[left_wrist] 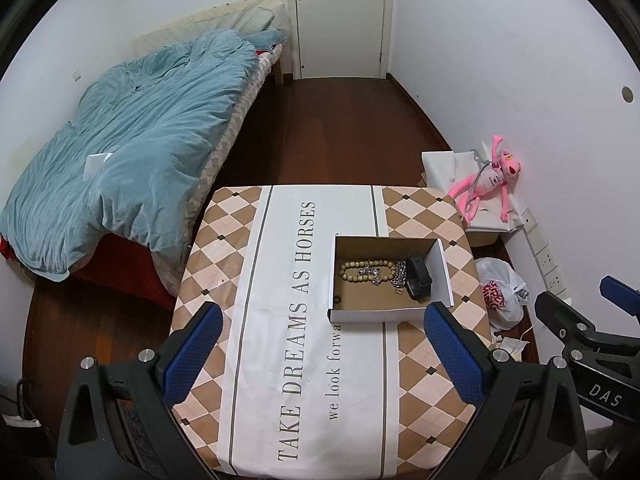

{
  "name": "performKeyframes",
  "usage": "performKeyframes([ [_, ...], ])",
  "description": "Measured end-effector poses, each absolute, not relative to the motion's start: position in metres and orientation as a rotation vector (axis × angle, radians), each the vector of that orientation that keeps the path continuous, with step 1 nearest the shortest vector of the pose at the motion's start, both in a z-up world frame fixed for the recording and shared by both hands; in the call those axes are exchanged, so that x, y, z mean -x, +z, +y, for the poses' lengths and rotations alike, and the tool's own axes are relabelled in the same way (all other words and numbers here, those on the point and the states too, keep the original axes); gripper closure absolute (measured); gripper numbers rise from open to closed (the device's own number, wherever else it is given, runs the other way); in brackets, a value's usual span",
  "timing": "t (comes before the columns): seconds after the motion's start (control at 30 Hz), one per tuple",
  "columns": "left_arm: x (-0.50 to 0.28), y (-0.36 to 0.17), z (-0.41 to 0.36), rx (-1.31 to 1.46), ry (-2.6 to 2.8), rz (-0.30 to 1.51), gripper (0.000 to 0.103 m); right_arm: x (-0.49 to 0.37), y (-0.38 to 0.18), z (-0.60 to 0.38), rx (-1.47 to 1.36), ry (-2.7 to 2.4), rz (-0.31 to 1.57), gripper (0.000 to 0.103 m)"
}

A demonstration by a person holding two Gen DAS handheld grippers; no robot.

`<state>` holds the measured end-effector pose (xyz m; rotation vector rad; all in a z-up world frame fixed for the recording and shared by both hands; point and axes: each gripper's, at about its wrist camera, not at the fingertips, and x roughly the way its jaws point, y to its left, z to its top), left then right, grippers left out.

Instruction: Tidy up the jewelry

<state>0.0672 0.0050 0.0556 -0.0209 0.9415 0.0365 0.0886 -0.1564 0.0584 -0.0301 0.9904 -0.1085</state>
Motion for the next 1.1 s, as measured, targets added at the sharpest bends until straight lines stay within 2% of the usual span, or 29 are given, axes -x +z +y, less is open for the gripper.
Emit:
performKeyframes([
  [1.1, -0.0702, 0.0575, 0.0064, 0.013, 0.026, 0.926, 0.0, -0.0903, 0.0565, -0.1546, 0.025, -0.109, 0.991, 0.0],
])
